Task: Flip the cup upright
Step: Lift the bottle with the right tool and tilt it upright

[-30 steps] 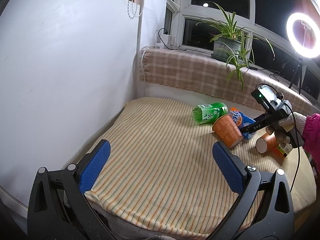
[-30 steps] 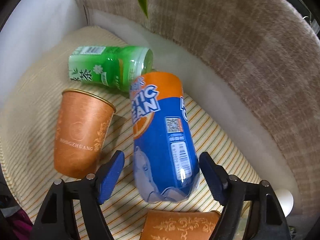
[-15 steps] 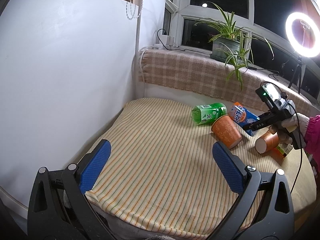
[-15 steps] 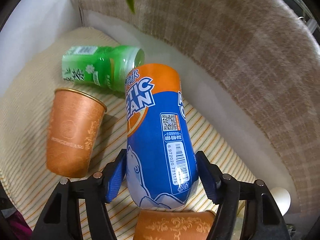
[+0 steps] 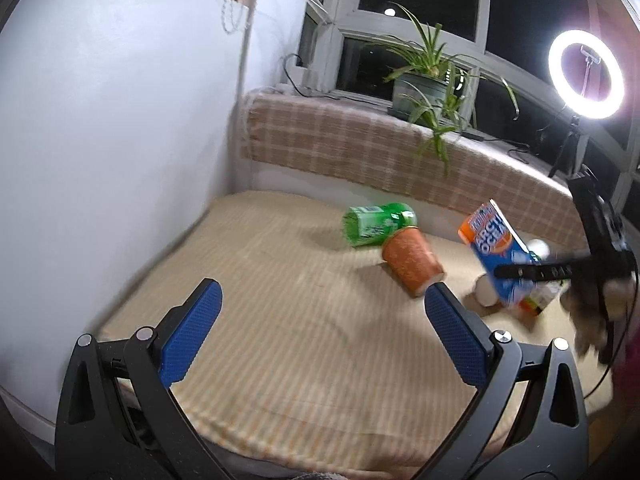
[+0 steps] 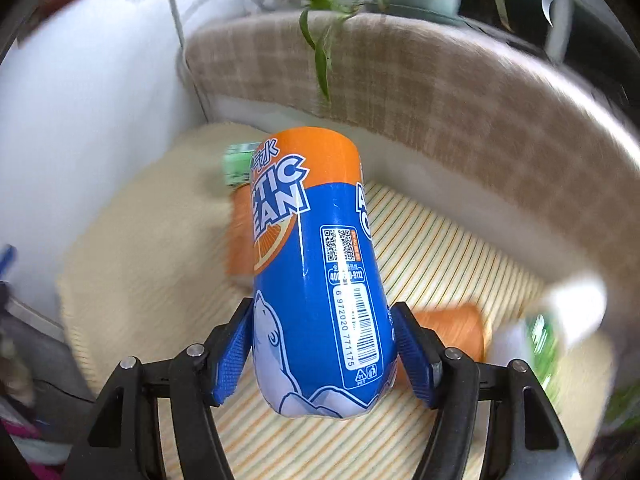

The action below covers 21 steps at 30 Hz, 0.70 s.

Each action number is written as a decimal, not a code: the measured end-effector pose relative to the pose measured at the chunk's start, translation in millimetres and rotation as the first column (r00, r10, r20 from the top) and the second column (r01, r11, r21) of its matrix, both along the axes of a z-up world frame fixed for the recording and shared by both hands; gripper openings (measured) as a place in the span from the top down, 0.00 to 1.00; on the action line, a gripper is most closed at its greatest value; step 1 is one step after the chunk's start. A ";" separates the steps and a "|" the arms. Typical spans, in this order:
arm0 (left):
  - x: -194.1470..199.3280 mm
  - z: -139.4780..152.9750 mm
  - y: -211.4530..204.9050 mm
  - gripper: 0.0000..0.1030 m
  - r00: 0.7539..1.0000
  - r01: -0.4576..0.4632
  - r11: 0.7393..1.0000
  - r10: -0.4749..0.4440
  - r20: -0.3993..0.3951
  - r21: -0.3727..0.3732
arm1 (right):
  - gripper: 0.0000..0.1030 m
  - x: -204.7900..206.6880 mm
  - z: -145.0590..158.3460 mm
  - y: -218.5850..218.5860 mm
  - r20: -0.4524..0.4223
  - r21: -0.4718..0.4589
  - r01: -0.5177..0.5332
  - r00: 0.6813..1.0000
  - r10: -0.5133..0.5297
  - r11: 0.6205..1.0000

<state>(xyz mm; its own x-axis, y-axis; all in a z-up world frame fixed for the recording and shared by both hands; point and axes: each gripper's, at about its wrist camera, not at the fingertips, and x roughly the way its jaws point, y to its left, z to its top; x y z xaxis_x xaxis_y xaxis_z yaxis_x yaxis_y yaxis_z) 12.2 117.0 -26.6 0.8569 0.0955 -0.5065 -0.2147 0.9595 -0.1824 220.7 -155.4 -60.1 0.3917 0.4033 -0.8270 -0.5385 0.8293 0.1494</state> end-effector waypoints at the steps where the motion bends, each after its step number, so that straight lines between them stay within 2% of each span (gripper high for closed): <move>1: 3.2 -1.1 -4.4 0.00 1.000 0.016 1.000 -0.016 -0.003 -0.010 | 0.33 -9.5 -1.7 -6.9 -0.025 0.049 0.026 0.999 -0.025 0.998; 5: 13.8 -5.2 -27.0 0.00 0.996 0.091 0.995 -0.092 -0.022 -0.039 | 0.33 -48.4 -21.1 -24.3 -0.183 0.248 0.172 0.975 -0.129 0.953; 9: 23.1 -11.7 -47.3 0.00 0.985 0.159 0.984 -0.163 -0.052 -0.084 | 0.32 -70.6 -45.6 -38.6 -0.322 0.331 0.322 0.922 -0.215 0.887; 13: 25.0 -16.4 -58.4 0.01 0.980 0.182 0.978 -0.190 -0.067 -0.105 | 0.32 -79.6 -63.3 -48.0 -0.423 0.374 0.439 0.864 -0.271 0.817; 17: 29.2 -19.9 -63.8 0.01 0.972 0.206 0.970 -0.218 -0.088 -0.132 | 0.32 -79.6 -80.8 -49.7 -0.488 0.373 0.507 0.819 -0.301 0.777; 19: 31.8 -21.2 -65.7 0.01 0.965 0.226 0.961 -0.243 -0.099 -0.158 | 0.31 -76.7 -89.2 -48.1 -0.513 0.361 0.528 0.801 -0.309 0.769; 21: 36.0 -23.3 -66.5 0.01 0.954 0.254 0.948 -0.278 -0.112 -0.195 | 0.30 -76.4 -93.3 -46.4 -0.513 0.352 0.530 0.799 -0.315 0.771</move>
